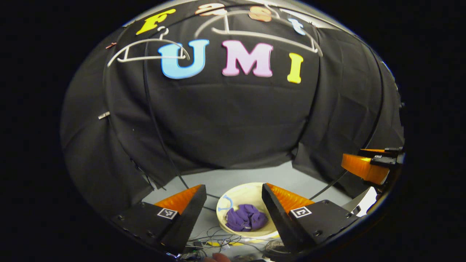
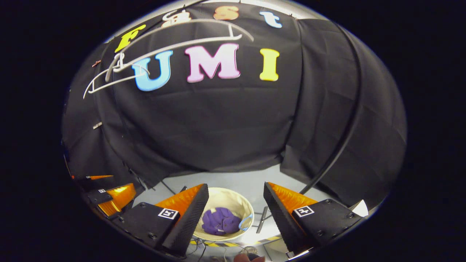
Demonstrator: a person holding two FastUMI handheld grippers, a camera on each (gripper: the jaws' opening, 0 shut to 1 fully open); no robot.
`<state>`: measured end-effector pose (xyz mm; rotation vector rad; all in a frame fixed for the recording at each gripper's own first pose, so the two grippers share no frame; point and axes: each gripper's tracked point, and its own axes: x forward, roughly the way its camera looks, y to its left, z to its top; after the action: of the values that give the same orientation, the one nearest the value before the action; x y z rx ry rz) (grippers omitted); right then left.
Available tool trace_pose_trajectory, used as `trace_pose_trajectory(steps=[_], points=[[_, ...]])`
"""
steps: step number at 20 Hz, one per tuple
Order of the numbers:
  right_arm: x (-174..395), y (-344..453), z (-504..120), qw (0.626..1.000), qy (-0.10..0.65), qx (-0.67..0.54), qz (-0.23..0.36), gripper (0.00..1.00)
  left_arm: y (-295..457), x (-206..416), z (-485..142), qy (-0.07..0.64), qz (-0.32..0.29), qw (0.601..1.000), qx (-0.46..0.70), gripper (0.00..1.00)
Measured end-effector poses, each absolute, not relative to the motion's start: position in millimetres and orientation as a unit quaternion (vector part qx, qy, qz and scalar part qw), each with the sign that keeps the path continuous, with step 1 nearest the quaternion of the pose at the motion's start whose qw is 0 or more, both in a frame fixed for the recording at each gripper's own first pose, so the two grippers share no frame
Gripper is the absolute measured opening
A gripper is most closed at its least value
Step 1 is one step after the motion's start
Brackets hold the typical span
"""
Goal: Grasp the clothes on the hanger with both hands and then place them into the laundry hamper below.
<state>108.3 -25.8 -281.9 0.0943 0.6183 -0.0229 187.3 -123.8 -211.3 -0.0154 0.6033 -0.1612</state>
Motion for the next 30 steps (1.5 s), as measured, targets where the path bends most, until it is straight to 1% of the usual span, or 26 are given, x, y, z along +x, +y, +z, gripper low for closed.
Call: trace_pose_trajectory(steps=[4,9,10,11,12,13,15,16,17,18,21,22,24,26,27,28,30], points=[[96.5,-31.7,-203.3,0.972,0.231,0.041,-0.019,0.99,-111.3,174.2,-119.5,0.204,-0.077,0.976,0.001,0.96],[86.3,-21.3,-106.2,0.99,0.135,0.036,-0.019,0.99,-99.1,139.4,-24.4,0.109,-0.079,0.991,0.006,0.96],[83.4,-17.3,-86.6,0.993,0.113,0.041,-0.017,0.99,-97.4,130.4,-9.1,0.092,-0.078,0.993,0.007,0.98],[81.1,-13.2,-68.4,0.994,0.094,0.044,-0.013,0.94,-96.6,120.5,4.3,0.078,-0.076,0.994,0.012,0.98],[80.1,-9.0,-53.5,0.996,0.077,0.044,-0.007,0.98,-96.1,112.1,19.6,0.064,-0.072,0.995,0.019,0.96],[80.0,-2.6,-42.1,0.997,0.062,0.042,0.001,0.98,-92.3,102.3,37.9,0.054,-0.068,0.996,0.026,0.98],[77.0,4.0,-25.9,0.998,0.041,0.035,0.014,0.98,-89.5,92.5,64.0,0.038,-0.061,0.997,0.027,0.96],[74.8,5.4,-18.4,0.999,0.032,0.033,0.019,0.93,-89.1,86.5,72.4,0.031,-0.054,0.998,0.022,0.98],[73.2,5.6,-12.6,0.999,0.022,0.03,0.024,0.98,-90.7,84.2,75.5,0.025,-0.048,0.998,0.013,0.98],[72.4,6.4,-8.2,0.999,0.015,0.024,0.026,0.94,-90.2,81.4,80.5,0.02,-0.043,0.999,0.007,0.98],[70.1,3.3,6.4,1.0,-0.003,-0.001,0.03,0.97,-88.0,82.7,82.7,0.018,-0.034,0.999,0.001,0.98],[68.6,2.2,12.9,0.999,-0.013,-0.005,0.031,0.97,-88.6,82.0,83.4,0.016,-0.032,0.999,0.005,0.96],[67.1,2.7,22.0,0.999,-0.029,-0.003,0.031,0.97,-93.6,77.6,81.7,0.016,-0.029,0.999,0.017,0.96],[64.4,6.3,23.4,0.999,-0.032,0.003,0.033,0.95,-99.2,76.5,80.7,0.013,-0.032,0.999,0.02,0.99],[63.5,6.0,23.8,0.999,-0.031,0.007,0.032,0.94,-97.9,74.9,81.1,0.009,-0.034,0.999,0.019,0.98],[61.6,6.5,25.2,0.999,-0.033,0.013,0.033,0.97,-97.8,73.2,82.2,0.005,-0.036,0.999,0.016,0.98],[59.2,9.0,26.7,0.999,-0.034,0.021,0.033,0.97,-95.8,66.9,84.7,0.0,-0.04,0.999,0.012,0.94]])
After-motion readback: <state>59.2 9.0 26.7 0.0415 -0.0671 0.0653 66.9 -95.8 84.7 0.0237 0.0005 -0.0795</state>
